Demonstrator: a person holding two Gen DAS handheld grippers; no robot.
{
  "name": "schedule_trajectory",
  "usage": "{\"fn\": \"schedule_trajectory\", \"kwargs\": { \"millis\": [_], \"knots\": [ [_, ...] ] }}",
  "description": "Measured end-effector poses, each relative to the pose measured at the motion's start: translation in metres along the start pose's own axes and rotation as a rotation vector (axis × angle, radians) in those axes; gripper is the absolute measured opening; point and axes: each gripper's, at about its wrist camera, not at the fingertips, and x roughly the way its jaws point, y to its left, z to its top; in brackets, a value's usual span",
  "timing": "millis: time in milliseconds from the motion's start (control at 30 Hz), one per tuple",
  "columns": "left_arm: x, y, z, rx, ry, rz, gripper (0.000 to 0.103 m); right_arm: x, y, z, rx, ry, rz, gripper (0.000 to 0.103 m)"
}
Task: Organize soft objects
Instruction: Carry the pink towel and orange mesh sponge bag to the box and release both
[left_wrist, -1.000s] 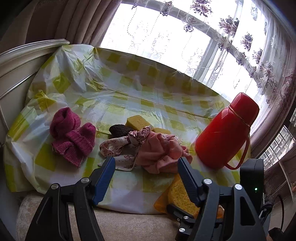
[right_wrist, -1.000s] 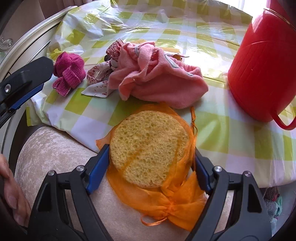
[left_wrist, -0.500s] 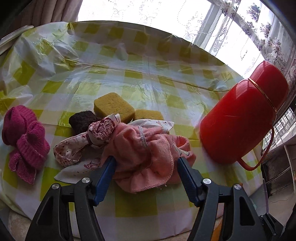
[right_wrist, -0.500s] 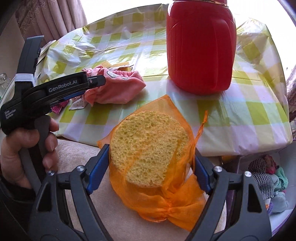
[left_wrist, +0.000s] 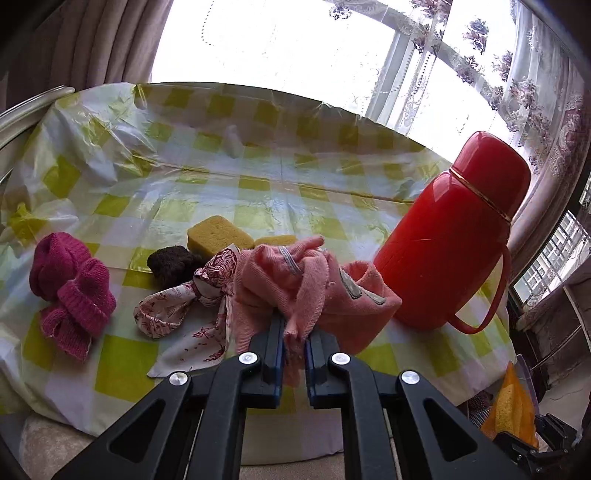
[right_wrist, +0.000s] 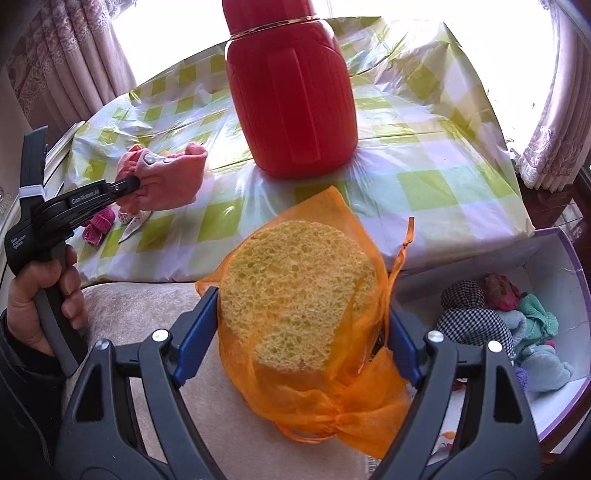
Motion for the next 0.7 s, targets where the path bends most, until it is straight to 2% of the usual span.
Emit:
{"fn": "schedule_trajectory", "kwargs": {
  "millis": [167,300,533,700],
  "knots": [
    [-0.035,-0.025,-0.011,0.041,-0.086,-0.055,0.01,-0.029,-0.047,-0.004,0.068,-0.041,-0.059,0.084],
    [-0.049,-0.049,-0.02,0.071,-0.105,-0.128,0.01,-0.053,-0.085,-0.007,0.129,-0.076,-0.136,0.084],
    [-0.063,-0.101,-0.037,0.153,-0.078,-0.269,0.01,-0.082,-0.146,-0.019,0.229,-0.103,-0.261,0.084],
    [-0.072,-0.15,-0.057,0.257,-0.031,-0.404,0.01,-0.092,-0.178,-0.028,0.28,-0.103,-0.317,0.084]
  ]
}}
